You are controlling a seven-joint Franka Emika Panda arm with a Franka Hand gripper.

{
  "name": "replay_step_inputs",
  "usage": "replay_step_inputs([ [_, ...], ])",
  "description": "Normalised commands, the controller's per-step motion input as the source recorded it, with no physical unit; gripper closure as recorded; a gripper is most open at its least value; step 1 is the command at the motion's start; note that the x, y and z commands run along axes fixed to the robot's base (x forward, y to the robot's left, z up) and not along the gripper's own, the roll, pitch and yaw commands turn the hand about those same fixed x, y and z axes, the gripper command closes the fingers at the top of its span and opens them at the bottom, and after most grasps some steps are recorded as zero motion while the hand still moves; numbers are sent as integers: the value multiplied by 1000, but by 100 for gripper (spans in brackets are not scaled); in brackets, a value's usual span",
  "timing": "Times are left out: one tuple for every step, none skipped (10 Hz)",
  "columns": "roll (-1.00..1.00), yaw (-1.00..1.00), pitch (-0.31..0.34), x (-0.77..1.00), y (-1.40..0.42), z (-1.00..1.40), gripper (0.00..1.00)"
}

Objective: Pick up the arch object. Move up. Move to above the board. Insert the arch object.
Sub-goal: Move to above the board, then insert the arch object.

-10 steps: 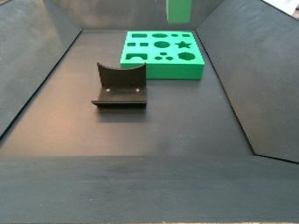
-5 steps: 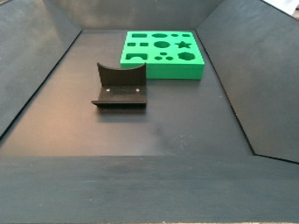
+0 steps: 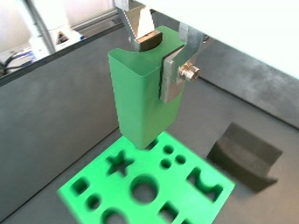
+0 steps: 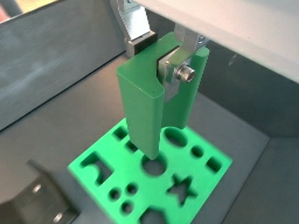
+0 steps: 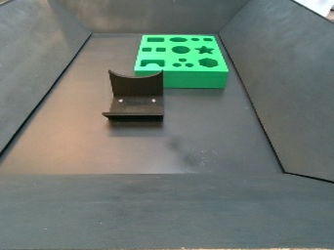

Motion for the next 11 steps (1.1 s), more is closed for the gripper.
replay_step_inputs([
  [2, 7, 100, 24, -968, 178, 100],
  [7, 7, 127, 58, -510, 102, 100],
  [8, 7, 125, 67, -364, 75, 100],
  [15, 10, 113, 61, -196, 45, 100],
  [24, -951, -4, 177, 80, -403, 100],
  [27, -949, -10, 166, 83, -394, 100],
  [30, -940, 0, 169, 89, -417, 100],
  [37, -860, 0, 269, 151, -423, 100],
  [46, -811, 0, 300, 197, -474, 100],
  [43, -820, 0, 306, 191, -457, 100],
  [39, -803, 0, 303, 220, -517, 100],
])
